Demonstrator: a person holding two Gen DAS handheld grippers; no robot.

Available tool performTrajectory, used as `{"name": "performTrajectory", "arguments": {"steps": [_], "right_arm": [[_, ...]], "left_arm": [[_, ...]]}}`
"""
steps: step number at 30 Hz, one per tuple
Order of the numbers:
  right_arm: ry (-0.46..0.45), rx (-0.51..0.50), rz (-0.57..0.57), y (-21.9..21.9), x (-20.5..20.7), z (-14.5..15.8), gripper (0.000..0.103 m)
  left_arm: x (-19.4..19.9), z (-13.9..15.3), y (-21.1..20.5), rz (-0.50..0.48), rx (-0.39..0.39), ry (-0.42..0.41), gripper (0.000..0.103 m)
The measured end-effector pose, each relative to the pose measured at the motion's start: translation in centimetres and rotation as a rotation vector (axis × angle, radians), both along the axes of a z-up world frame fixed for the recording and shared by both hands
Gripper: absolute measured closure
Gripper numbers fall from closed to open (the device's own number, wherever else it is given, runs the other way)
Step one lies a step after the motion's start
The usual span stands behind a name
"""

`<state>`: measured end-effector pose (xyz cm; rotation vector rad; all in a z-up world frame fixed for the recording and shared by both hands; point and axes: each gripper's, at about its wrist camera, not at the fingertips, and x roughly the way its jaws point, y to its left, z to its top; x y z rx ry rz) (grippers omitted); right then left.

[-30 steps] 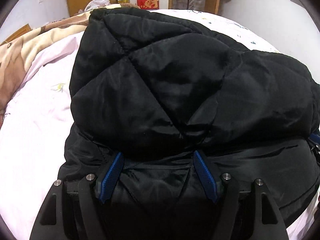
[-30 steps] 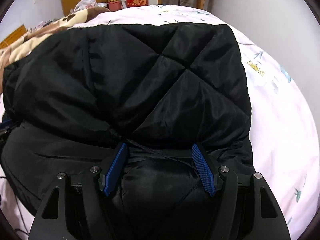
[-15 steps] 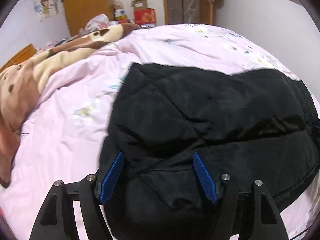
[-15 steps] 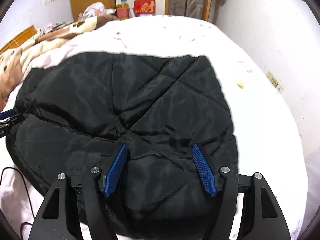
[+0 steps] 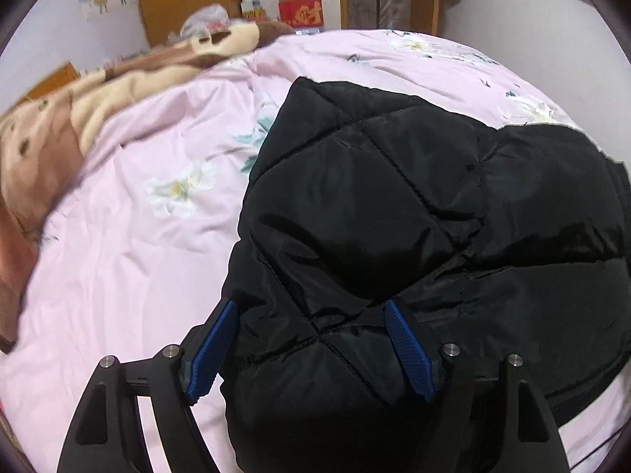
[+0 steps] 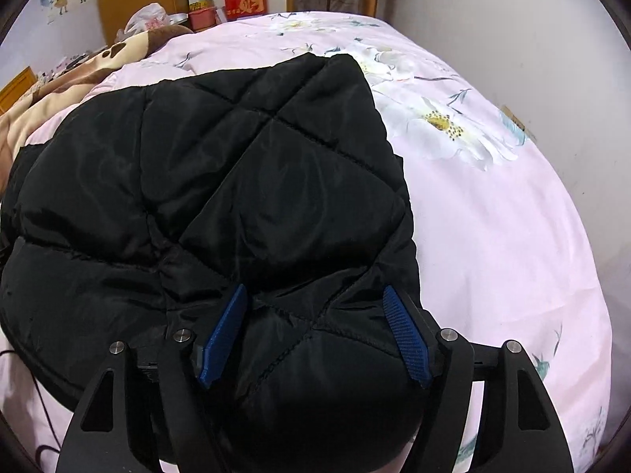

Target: Fold large clothes

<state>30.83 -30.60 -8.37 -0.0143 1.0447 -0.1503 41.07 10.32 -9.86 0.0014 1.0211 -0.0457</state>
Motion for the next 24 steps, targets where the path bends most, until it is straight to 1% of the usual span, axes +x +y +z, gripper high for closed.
{"name": "performTrajectory", "arguments": {"steps": [2, 4, 5, 6, 7, 8, 9, 11, 13, 14, 16, 17, 20, 22, 23, 24], "right_arm": [[-0.013, 0.034, 0.006, -0.8, -0.6, 1.4, 0.031], [-0.045, 0.051, 0.016, -1.4, -1.1, 2.7, 0.031], [-0.050, 0.058, 0.018, -1.8, -1.2, 2.9, 0.031], [-0.051, 0.070, 0.020, -2.4, -1.6, 3.2, 0.029], [-0.050, 0.083, 0.014, -3.1, -1.8, 3.4, 0.026], [-0.056, 0.095, -0.001, -3.9, -2.2, 3.7, 0.026], [-0.057, 0.093, -0.008, -4.6, -2.3, 3.7, 0.026], [-0.044, 0.097, -0.010, -5.8, -2.8, 3.7, 0.026], [-0.031, 0.124, -0.015, -6.6, -2.6, 3.5, 0.026], [-0.026, 0.142, -0.021, -7.0, -2.5, 3.4, 0.026], [-0.015, 0.181, -0.019, -7.9, -2.2, 3.3, 0.025], [-0.008, 0.210, -0.010, -8.2, -2.2, 3.1, 0.025], [0.032, 0.280, 0.007, -7.9, 0.1, 1.9, 0.025], [0.051, 0.294, 0.014, -8.5, 0.4, 1.5, 0.024], [0.052, 0.304, 0.017, -8.4, 0.8, 1.3, 0.022], [0.059, 0.328, 0.020, -8.4, 1.4, 1.0, 0.021]], "left_arm": [[-0.2, 0.4, 0.6, -0.004, 0.003, -0.005, 0.026], [-0.1, 0.9, 1.3, -0.017, 0.021, -0.020, 0.026], [-0.1, 1.1, 1.7, -0.028, 0.020, -0.018, 0.024], [0.0, 1.1, 2.2, -0.038, -0.002, -0.003, 0.021], [0.3, 1.0, 2.8, -0.048, -0.038, 0.011, 0.021], [0.7, 0.9, 3.5, -0.063, -0.101, 0.035, 0.021], [0.9, 0.7, 3.9, -0.064, -0.129, 0.059, 0.021], [1.2, 0.3, 4.5, -0.074, -0.142, 0.081, 0.021], [1.9, -0.4, 4.9, -0.108, -0.202, 0.133, 0.021], [2.4, -0.9, 5.3, -0.113, -0.254, 0.168, 0.020], [3.1, -1.4, 5.5, -0.102, -0.283, 0.201, 0.020], [3.5, -1.6, 5.5, -0.114, -0.312, 0.211, 0.020], [4.8, -2.7, 5.6, -0.134, -0.378, 0.268, 0.015], [5.5, -3.5, 5.9, -0.122, -0.419, 0.294, 0.011], [5.9, -4.1, 6.1, -0.111, -0.435, 0.316, 0.005], [6.2, -4.7, 6.2, -0.107, -0.445, 0.331, 0.002]]}}
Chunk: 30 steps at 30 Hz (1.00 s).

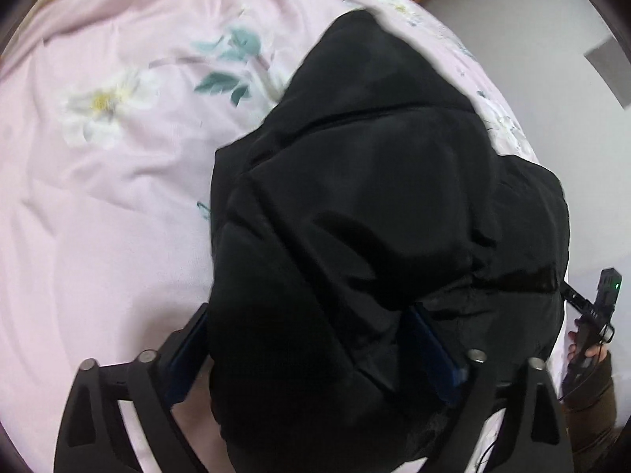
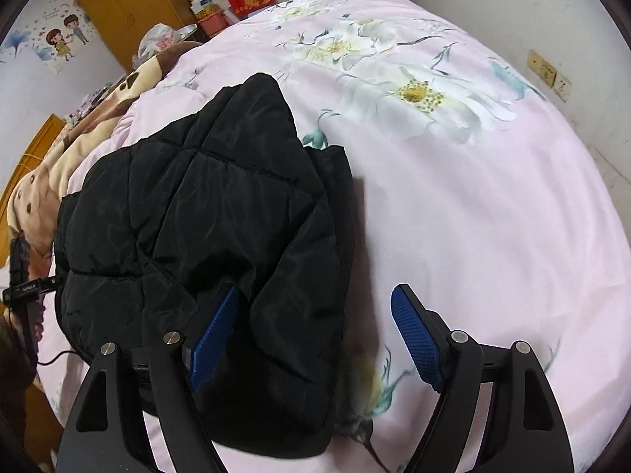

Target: Fold large clothes

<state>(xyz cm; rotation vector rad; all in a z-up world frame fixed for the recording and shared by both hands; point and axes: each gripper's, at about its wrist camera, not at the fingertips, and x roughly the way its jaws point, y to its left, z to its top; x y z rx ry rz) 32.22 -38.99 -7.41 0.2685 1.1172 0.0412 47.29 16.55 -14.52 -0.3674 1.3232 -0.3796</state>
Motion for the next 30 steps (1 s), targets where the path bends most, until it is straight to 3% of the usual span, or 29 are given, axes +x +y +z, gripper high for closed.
{"name": "performTrajectory", "arguments": {"steps": [5, 10, 18, 23, 30], "right_arm": [[0.054, 0.086, 0.023, -0.1, 2.3, -2.2, 0.007], [0.068, 0.132, 0.098, 1.5, 3.9, -3.7, 0.007], [0.129, 0.170, 0.108, 2.2, 5.2, -5.1, 0.008], [0.100, 0.053, 0.153, 4.6, 5.1, -3.9, 0.036], [0.063, -0.110, 0.190, 7.6, 4.4, -3.0, 0.050]], "left_arm": [[1.0, -2.2, -0.1, 0.000, -0.050, 0.057, 0.000], [1.7, -3.0, -0.9, -0.036, -0.064, 0.080, 0.000], [1.9, -2.7, -2.6, -0.068, 0.013, 0.086, 0.003], [0.9, -1.4, -3.7, -0.066, 0.081, 0.052, 0.020], [-0.2, -0.1, -5.1, -0.056, 0.178, 0.005, 0.027]]}}
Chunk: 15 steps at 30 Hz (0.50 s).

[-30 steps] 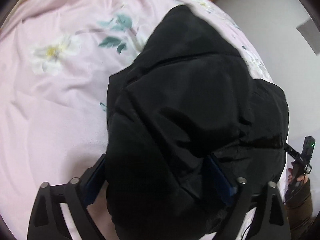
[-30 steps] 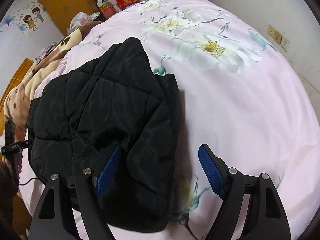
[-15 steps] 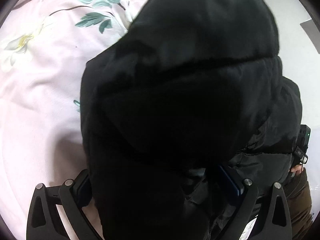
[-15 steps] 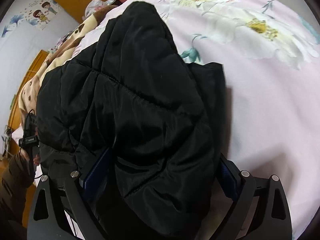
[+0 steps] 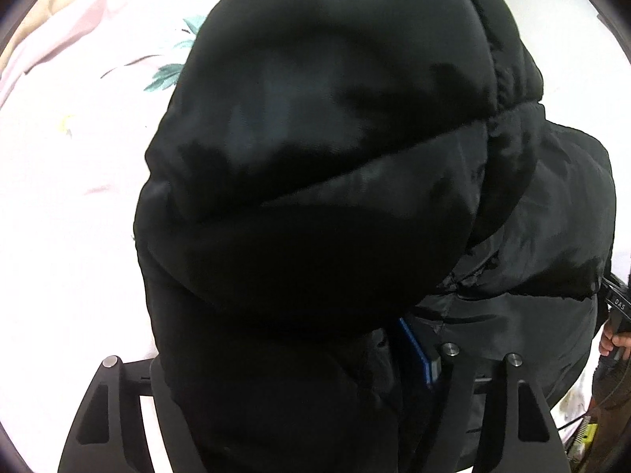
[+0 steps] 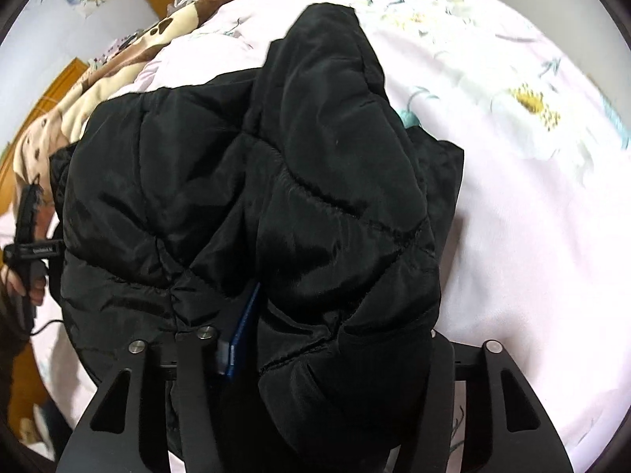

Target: Fold large clothes

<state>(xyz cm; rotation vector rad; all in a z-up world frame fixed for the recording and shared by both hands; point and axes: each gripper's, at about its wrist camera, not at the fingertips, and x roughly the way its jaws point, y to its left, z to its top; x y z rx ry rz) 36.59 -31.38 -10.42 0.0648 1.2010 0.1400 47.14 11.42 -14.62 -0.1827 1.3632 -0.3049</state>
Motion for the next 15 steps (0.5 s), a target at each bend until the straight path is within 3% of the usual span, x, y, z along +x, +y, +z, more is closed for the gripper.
{"name": "performTrajectory", "arguments": {"steps": [3, 8, 10, 15], "right_arm": [[-0.014, -0.050, 0.023, 1.2, -0.1, 0.0, 0.051], [0.002, -0.014, -0.004, 0.2, 0.5, -0.2, 0.051], [-0.005, -0.031, -0.011, 0.3, 0.3, -0.1, 0.054], [-0.050, -0.144, 0.004, 2.4, -0.5, 1.0, 0.064]], "left_arm": [[0.2, -0.5, 0.9, 0.014, -0.050, 0.036, 0.022], [-0.4, -0.7, 1.6, 0.053, -0.082, 0.068, 0.019], [-1.0, -0.3, 1.7, 0.060, -0.089, 0.068, 0.022], [-1.2, 2.3, 0.3, 0.070, -0.074, 0.014, 0.054]]}}
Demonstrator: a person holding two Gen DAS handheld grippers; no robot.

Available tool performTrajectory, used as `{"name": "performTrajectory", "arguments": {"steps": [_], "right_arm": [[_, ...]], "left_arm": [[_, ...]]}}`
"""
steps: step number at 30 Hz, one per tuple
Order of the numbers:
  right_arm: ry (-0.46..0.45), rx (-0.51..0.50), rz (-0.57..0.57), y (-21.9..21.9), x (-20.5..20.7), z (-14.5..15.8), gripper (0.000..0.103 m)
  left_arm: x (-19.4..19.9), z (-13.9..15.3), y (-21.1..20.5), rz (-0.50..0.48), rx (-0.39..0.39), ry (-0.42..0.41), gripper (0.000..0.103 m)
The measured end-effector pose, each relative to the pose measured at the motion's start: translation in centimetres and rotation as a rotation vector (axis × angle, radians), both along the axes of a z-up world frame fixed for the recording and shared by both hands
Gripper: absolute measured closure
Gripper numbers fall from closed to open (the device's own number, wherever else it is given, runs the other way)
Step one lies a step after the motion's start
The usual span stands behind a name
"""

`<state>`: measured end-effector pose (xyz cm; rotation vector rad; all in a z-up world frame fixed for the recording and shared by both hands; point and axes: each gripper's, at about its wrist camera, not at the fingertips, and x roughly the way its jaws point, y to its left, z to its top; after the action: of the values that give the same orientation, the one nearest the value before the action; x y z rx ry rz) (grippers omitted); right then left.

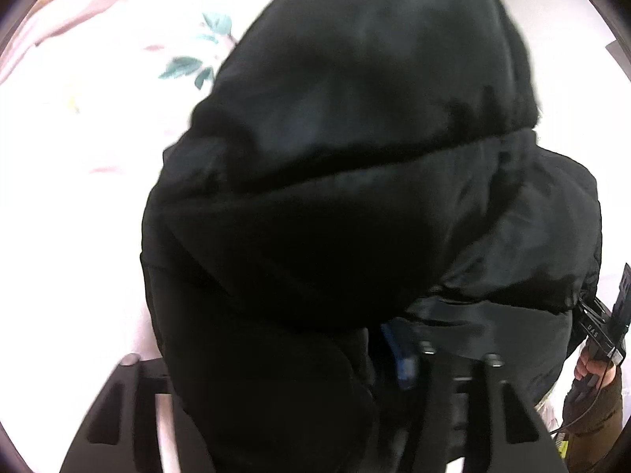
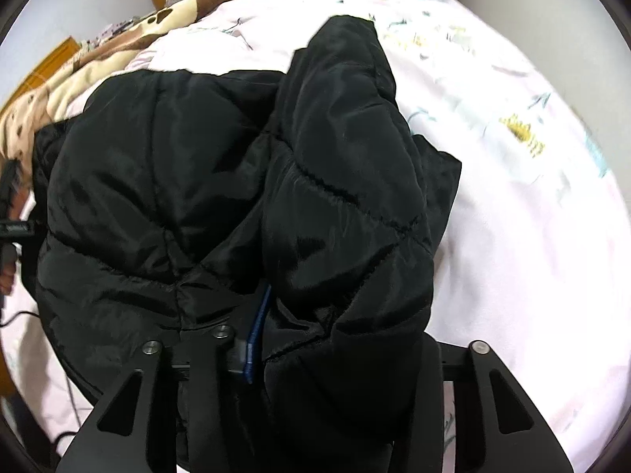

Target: Fold large clothes

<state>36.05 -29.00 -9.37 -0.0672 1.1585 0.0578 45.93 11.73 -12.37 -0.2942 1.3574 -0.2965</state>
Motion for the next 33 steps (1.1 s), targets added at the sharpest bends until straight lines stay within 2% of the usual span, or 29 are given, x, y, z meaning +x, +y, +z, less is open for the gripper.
{"name": "performTrajectory", "arguments": {"steps": [5, 8, 10, 16, 23, 27, 31, 32, 33], "right_arm": [[-0.074, -0.083, -0.011, 1.7, -1.2, 2.1, 0.072], [-0.125, -0.120, -0.005, 2.7, -2.5, 3.4, 0.074], [-0.151, -0.107, -0.018, 2.9, -3.0, 4.4, 0.075], [-0.221, -0.080, 0.000, 3.1, -6.2, 7.9, 0.078], [-0.284, -0.033, 0.046, 5.1, -8.7, 11.3, 0.080], [-0.303, -0.004, 0.074, 7.4, -9.3, 12.0, 0.082], [-0.306, 0.025, 0.111, 10.4, -9.1, 11.9, 0.085], [-0.303, 0.035, 0.119, 11.3, -8.9, 11.7, 0.086], [-0.300, 0.044, 0.127, 12.1, -8.8, 11.4, 0.086]], "left_arm": [[-1.8, 2.8, -0.2, 0.004, 0.034, -0.061, 0.065], [-1.9, 3.8, 0.9, 0.025, 0.019, -0.085, 0.069], [-2.6, 4.7, 1.9, 0.050, -0.016, -0.093, 0.071], [-5.0, 7.7, 3.3, 0.060, -0.028, -0.136, 0.072], [-7.9, 12.5, 8.0, 0.129, -0.041, -0.199, 0.073], [-9.6, 14.4, 11.1, 0.157, -0.016, -0.225, 0.072], [-11.1, 14.4, 14.9, 0.197, 0.014, -0.222, 0.072], [-11.3, 14.1, 15.7, 0.204, 0.022, -0.219, 0.072], [-9.8, 14.7, 16.1, 0.214, 0.026, -0.212, 0.072]]}}
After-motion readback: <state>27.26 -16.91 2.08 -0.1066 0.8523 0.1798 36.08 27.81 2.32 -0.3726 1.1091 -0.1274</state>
